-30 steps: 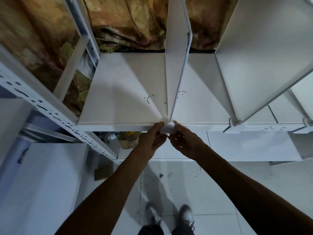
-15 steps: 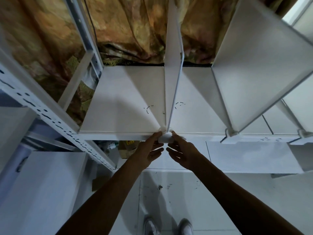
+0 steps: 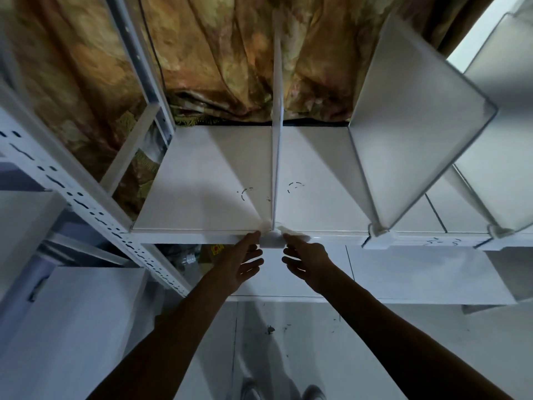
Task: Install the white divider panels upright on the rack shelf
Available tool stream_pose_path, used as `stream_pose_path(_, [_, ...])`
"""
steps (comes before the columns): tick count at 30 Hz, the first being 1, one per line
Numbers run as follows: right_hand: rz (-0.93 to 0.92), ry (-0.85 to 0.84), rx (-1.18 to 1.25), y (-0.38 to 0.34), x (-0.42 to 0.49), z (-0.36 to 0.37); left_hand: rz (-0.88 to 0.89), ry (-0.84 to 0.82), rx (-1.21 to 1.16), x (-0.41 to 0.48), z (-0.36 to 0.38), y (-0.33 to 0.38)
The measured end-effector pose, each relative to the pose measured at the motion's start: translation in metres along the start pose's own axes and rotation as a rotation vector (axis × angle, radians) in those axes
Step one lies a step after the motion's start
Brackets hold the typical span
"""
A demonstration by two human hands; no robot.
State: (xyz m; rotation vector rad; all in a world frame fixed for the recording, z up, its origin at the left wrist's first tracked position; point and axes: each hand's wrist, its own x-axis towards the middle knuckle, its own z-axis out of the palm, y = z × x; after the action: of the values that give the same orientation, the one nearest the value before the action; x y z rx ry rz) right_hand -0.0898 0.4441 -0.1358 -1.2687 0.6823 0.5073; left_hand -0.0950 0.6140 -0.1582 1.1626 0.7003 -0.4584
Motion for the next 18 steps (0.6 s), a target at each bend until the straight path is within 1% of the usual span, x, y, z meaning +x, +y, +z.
stream_pose_path(8, [-0.097,-0.026,0.003,-0.014,-0.016,-0.004,0.061,-0.021,-0.019,-0.024,0.011,0.01])
stream_pose_path(12, [-0.183,-0.045,-0.009,-0.026,-0.03,-0.005,0.107,0.005,-0.018,-0.038,0.019,0.02])
stream_pose_path(18, [-0.299,-0.111,-0.096,-0.056,-0.056,-0.011,0.214,0.017,-0.019,-0.065,0.03,0.041])
